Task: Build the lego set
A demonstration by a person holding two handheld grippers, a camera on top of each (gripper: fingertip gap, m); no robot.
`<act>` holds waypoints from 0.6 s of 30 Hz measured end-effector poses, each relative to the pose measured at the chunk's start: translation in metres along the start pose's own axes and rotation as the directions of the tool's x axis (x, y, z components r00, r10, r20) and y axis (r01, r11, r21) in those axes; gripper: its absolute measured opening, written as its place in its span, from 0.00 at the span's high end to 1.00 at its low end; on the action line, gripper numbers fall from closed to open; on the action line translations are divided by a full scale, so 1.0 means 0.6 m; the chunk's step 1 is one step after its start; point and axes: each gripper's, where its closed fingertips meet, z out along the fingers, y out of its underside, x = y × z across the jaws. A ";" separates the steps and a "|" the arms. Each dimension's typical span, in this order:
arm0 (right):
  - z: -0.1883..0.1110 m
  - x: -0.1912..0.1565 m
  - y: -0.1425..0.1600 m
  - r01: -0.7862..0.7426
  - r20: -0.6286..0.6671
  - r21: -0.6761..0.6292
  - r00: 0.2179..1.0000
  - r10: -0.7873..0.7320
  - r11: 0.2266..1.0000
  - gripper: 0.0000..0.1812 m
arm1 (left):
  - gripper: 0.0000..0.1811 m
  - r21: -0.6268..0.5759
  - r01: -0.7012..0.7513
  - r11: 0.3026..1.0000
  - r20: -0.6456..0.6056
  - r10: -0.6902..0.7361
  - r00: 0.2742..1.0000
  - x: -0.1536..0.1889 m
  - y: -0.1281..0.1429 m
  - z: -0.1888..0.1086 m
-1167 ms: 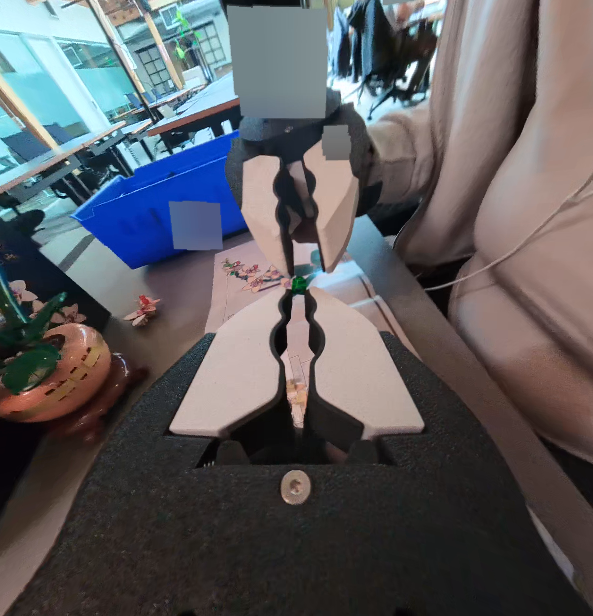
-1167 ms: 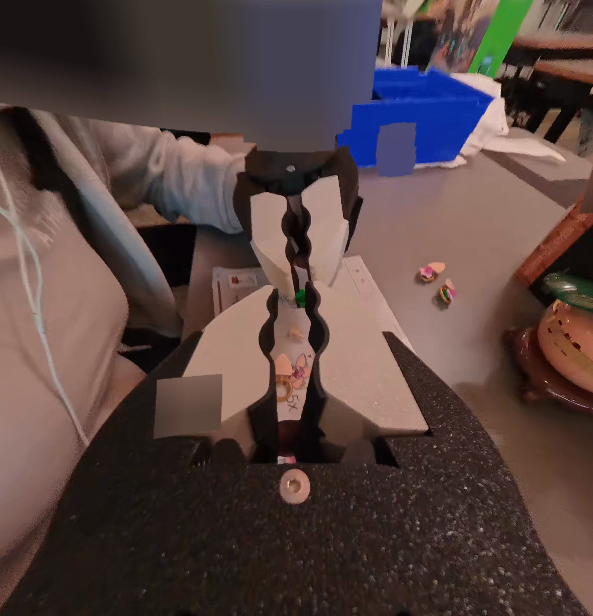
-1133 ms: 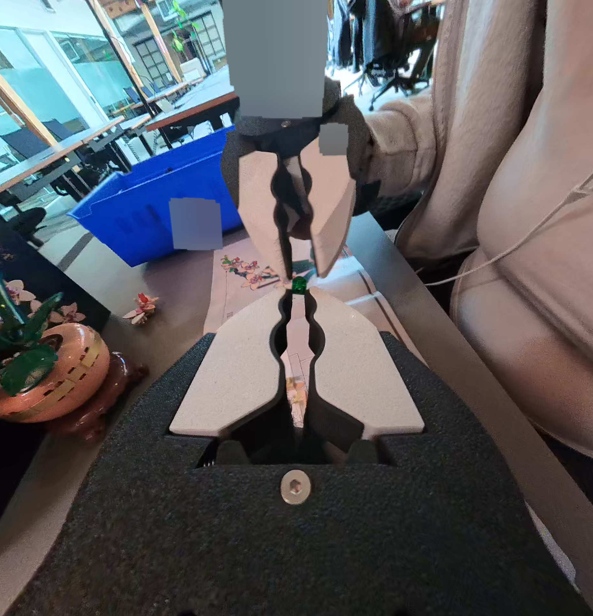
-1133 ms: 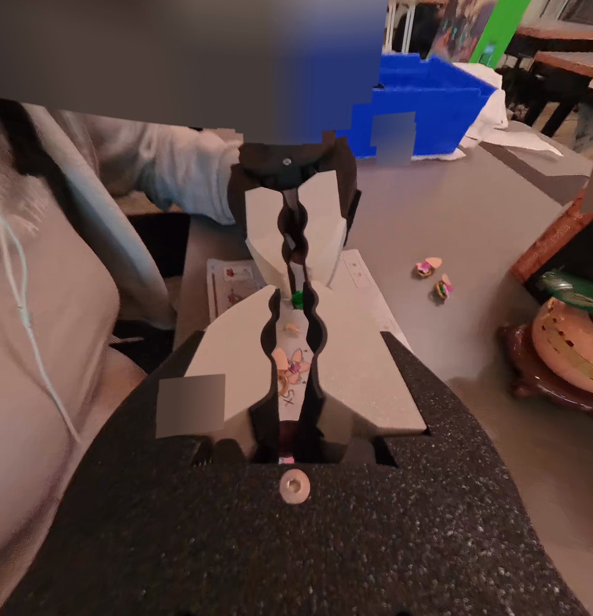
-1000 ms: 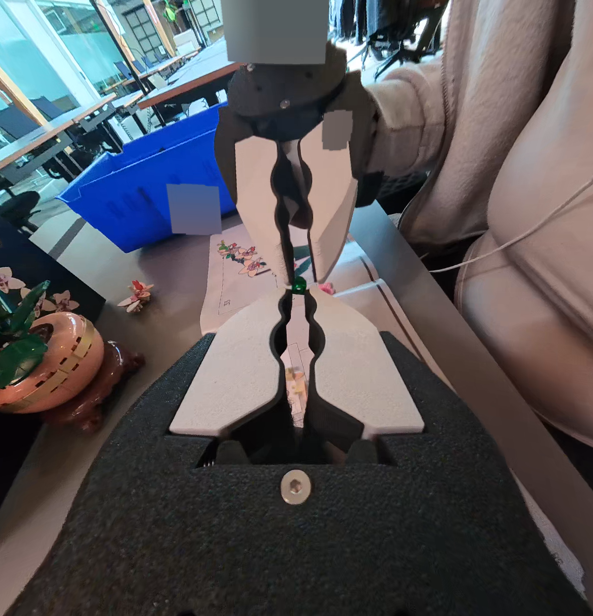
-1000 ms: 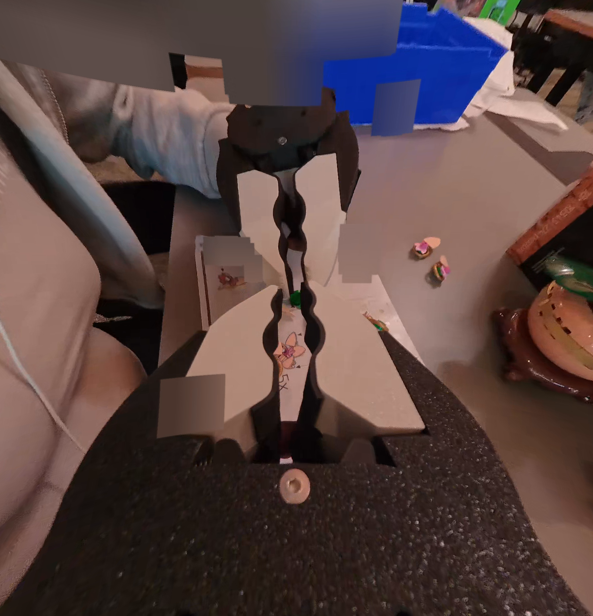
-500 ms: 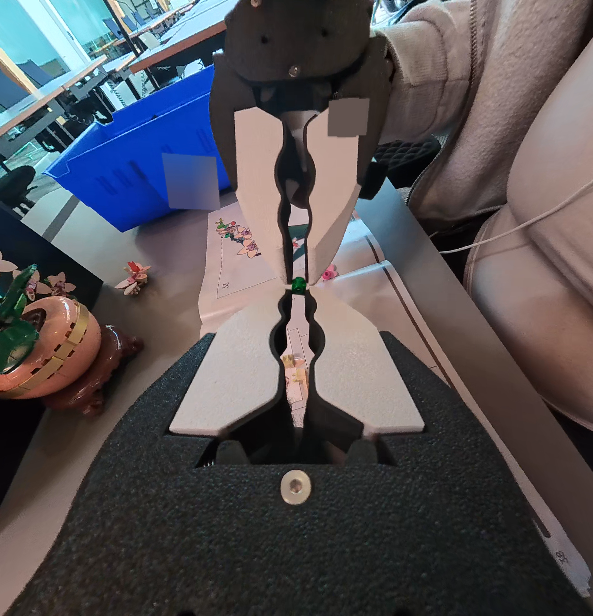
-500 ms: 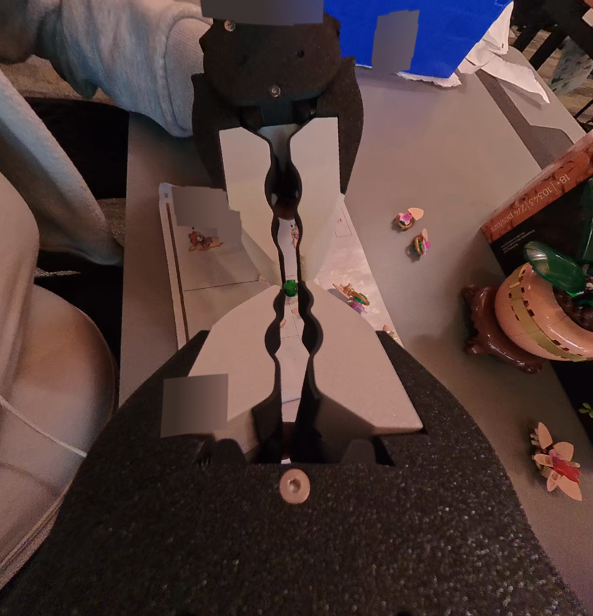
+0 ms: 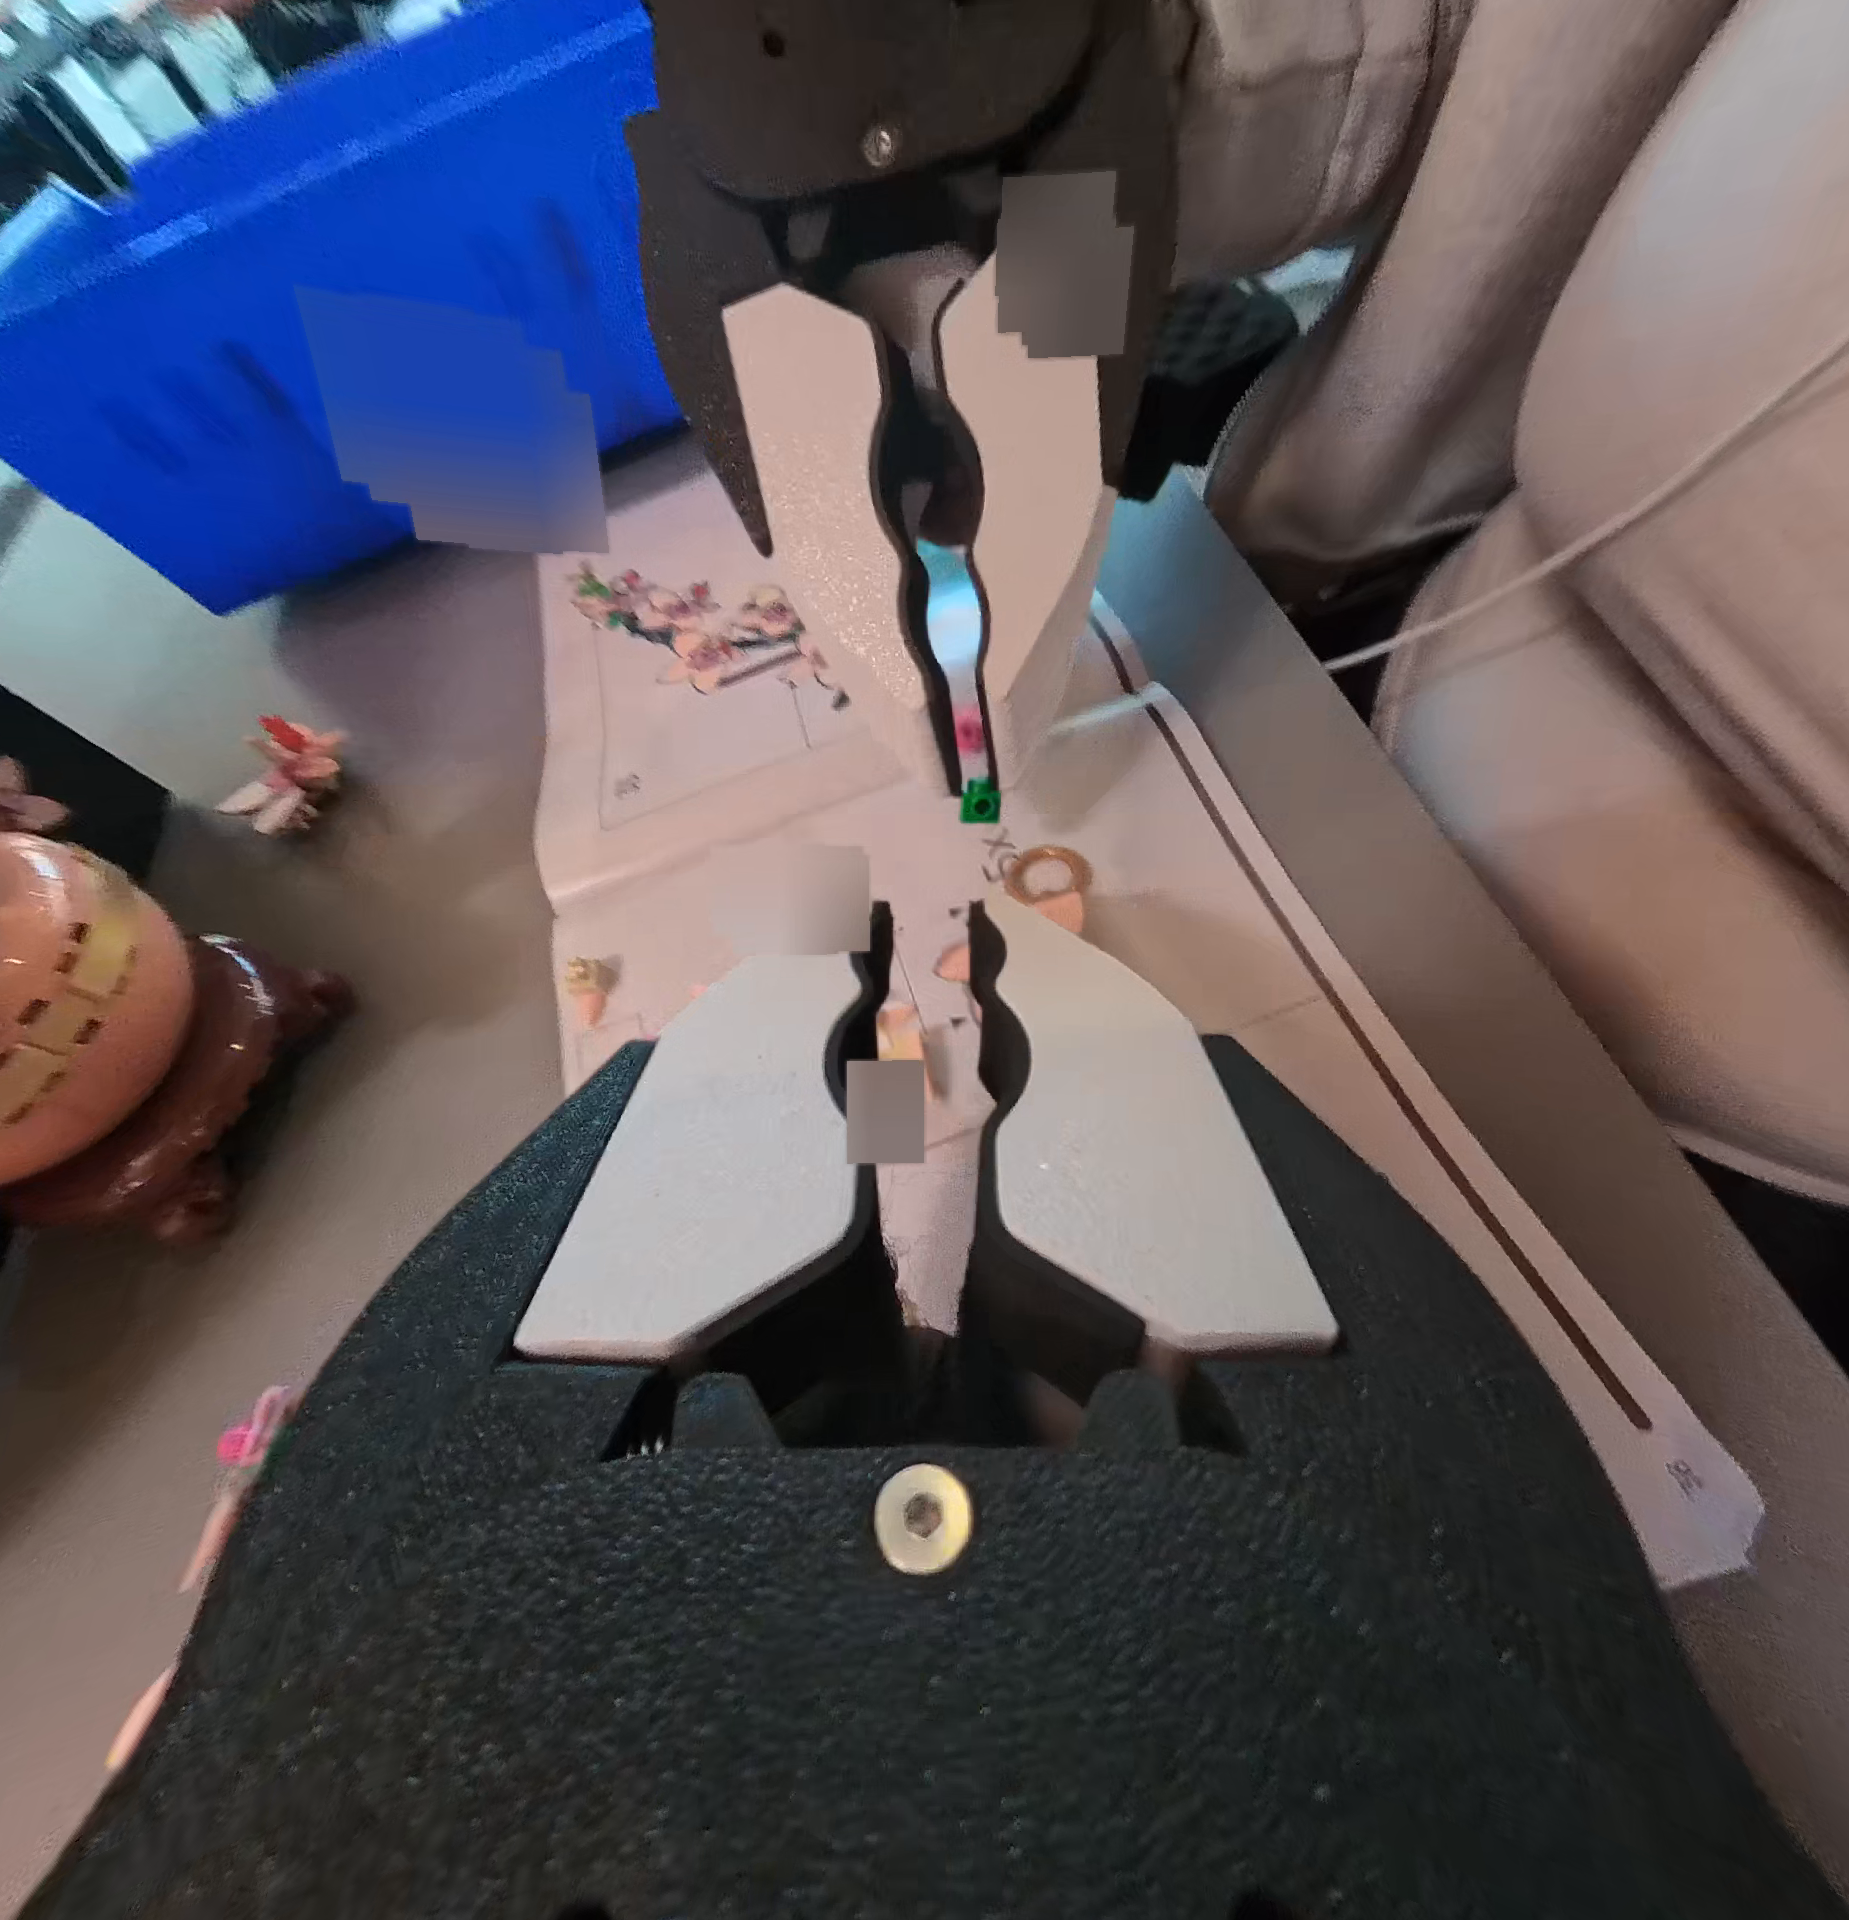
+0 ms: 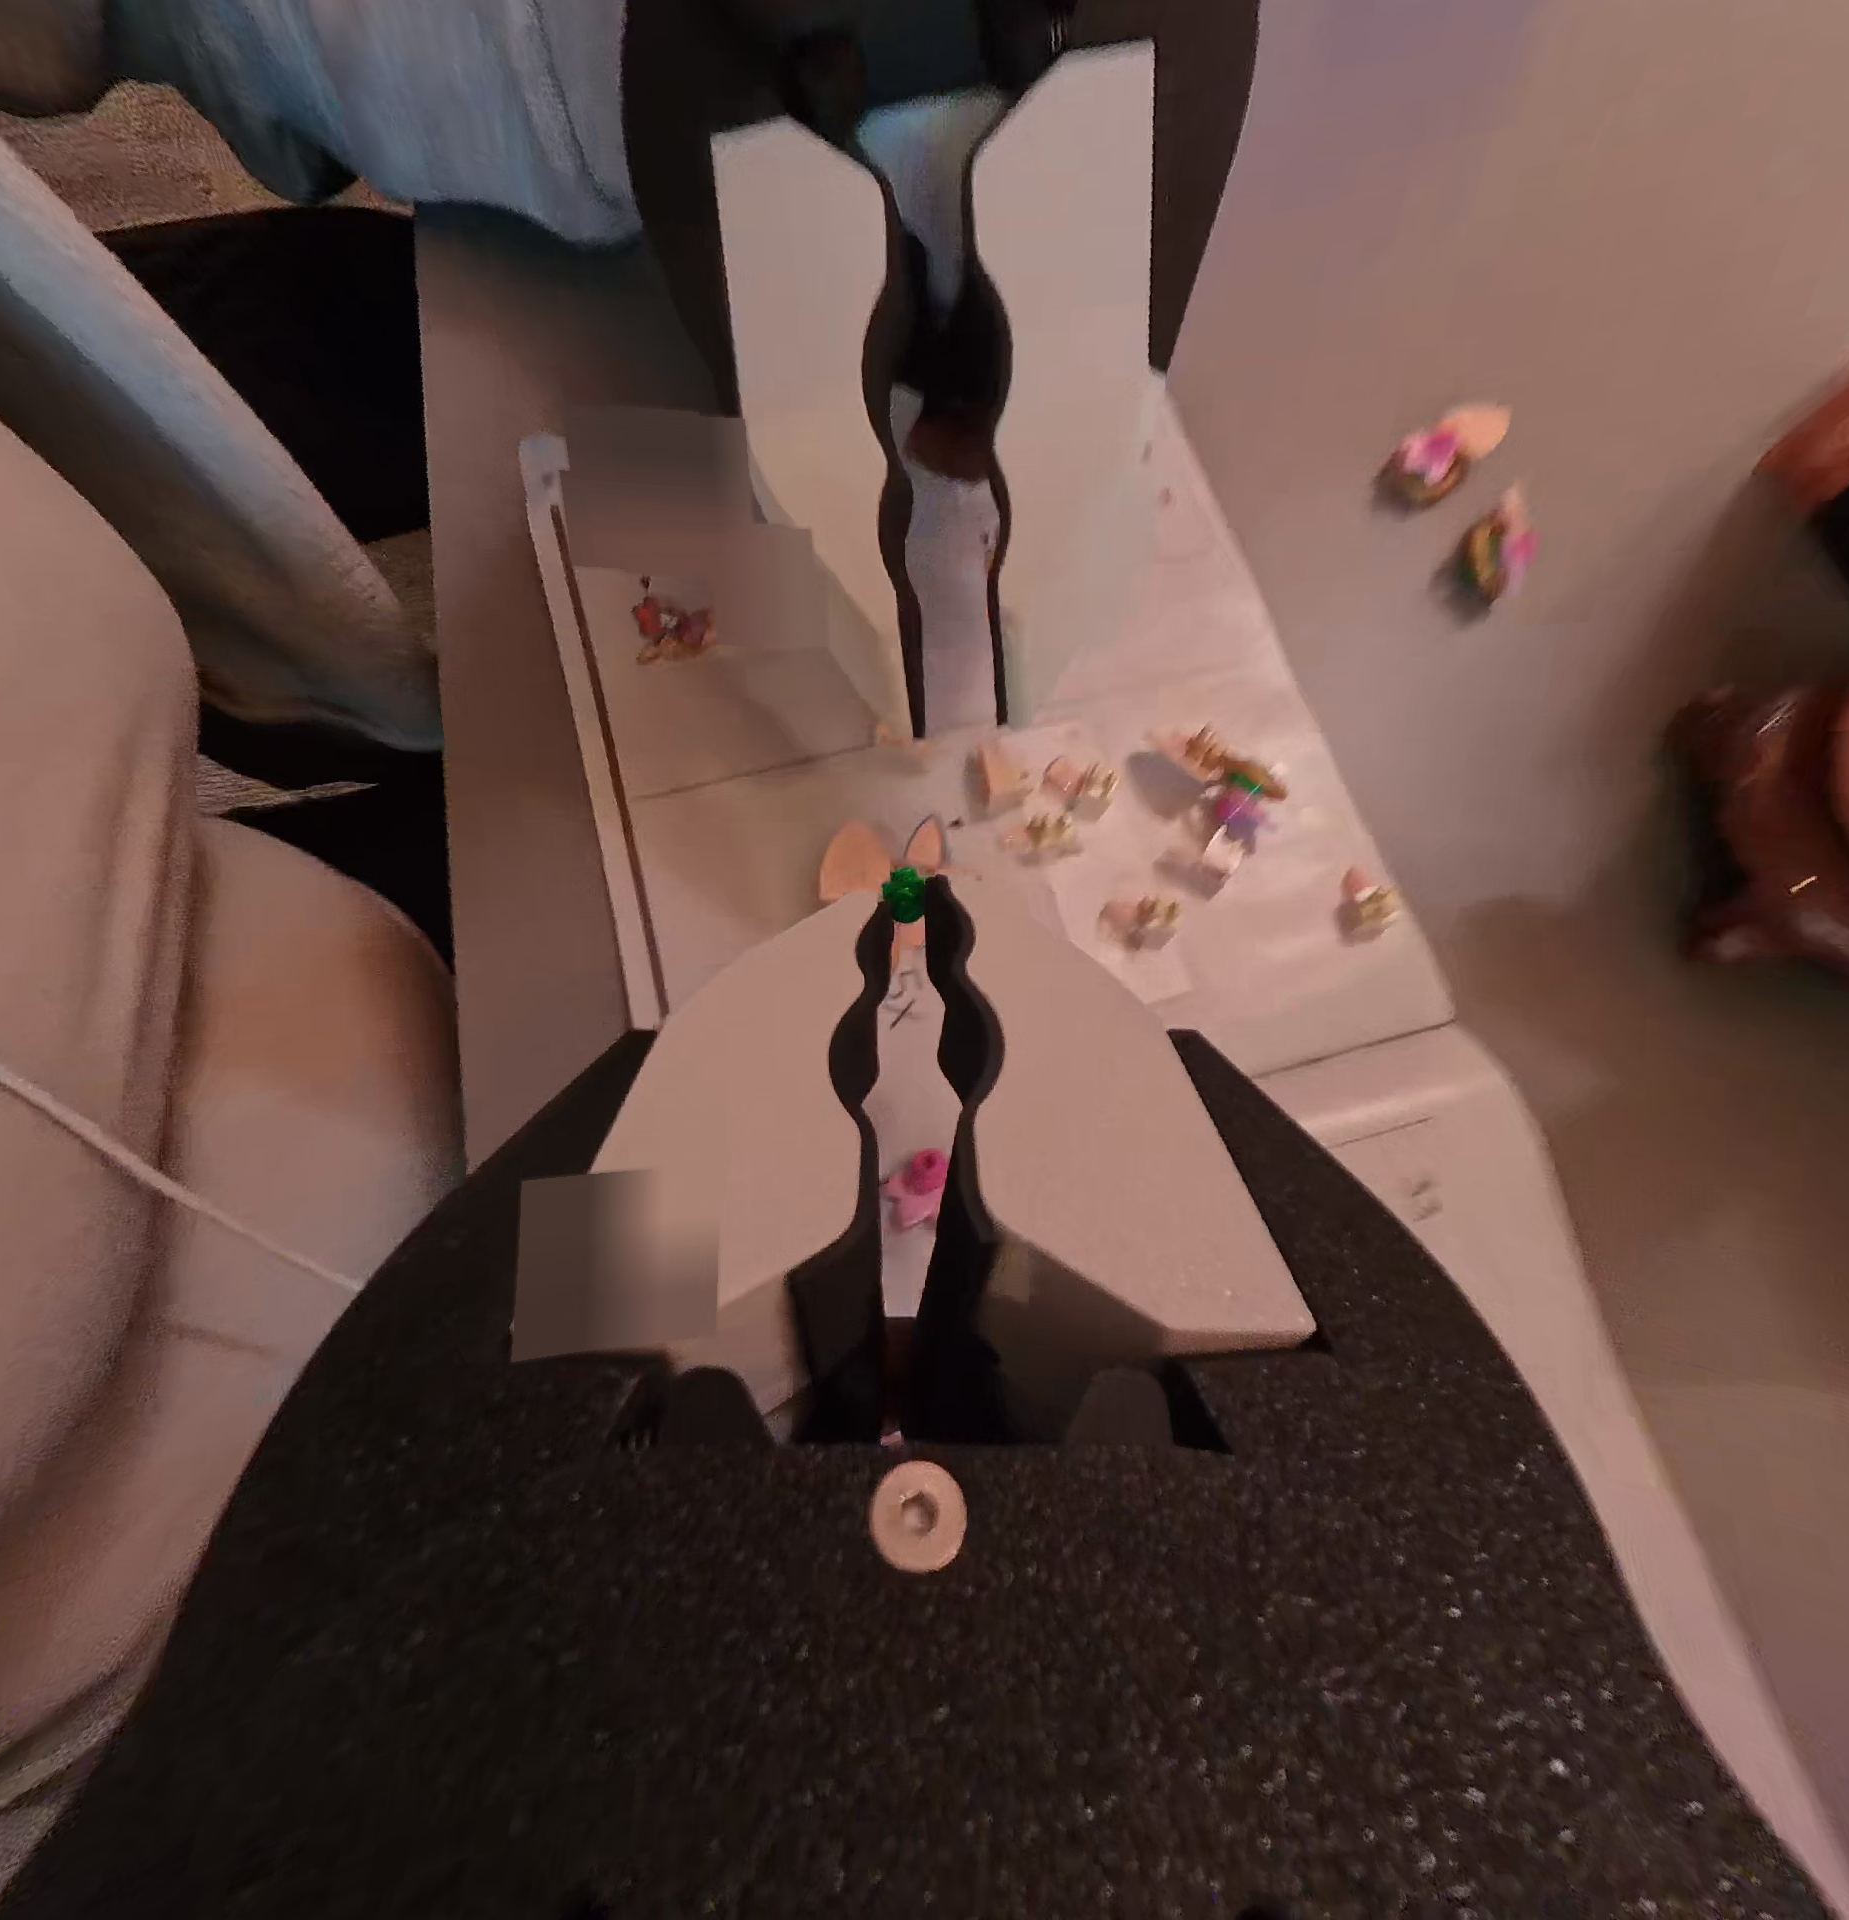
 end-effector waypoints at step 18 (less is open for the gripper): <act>0.029 -0.018 0.042 -0.092 0.047 -0.226 0.993 0.105 0.970 0.97 | 0.91 -0.103 -0.036 0.994 -0.115 0.024 0.993 0.039 0.029 0.020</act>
